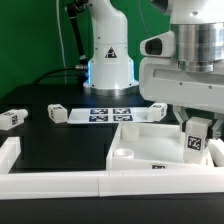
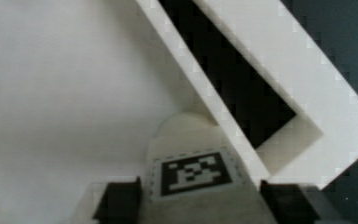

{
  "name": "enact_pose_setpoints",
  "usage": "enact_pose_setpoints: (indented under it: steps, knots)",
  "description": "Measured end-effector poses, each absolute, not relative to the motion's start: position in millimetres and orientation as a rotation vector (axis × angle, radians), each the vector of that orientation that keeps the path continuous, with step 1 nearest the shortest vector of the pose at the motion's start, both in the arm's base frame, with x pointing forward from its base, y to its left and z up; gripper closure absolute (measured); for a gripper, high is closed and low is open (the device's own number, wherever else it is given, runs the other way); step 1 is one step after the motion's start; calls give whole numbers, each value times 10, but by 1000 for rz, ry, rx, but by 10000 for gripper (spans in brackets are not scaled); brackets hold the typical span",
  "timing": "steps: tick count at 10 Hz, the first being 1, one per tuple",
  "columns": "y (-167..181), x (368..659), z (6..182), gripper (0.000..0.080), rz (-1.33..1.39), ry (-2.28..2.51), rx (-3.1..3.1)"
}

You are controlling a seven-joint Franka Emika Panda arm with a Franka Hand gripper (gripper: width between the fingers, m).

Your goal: Assemble square table

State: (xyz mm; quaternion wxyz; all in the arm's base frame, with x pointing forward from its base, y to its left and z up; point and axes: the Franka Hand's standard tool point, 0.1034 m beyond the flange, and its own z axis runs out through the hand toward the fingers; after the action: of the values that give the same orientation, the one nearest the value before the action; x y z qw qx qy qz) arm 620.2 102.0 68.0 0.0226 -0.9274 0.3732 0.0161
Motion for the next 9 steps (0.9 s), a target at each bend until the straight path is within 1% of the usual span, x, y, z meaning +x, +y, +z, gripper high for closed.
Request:
enact_pose_setpoints:
  steps: [1,2,3,4,5,9]
  knots:
    - [1025,6213,707,409,46,1156,-2866]
    - [1029,6211,851,233,28,1119,-2868]
    - [1027,6143,992,233,20,1093,-2869]
    - [1038,6086,1101,167,14,1089,-2864]
    - [1049,6072,1195,155,19,1085,-2862]
    - [1044,6073,1163,151,18,1087,-2863]
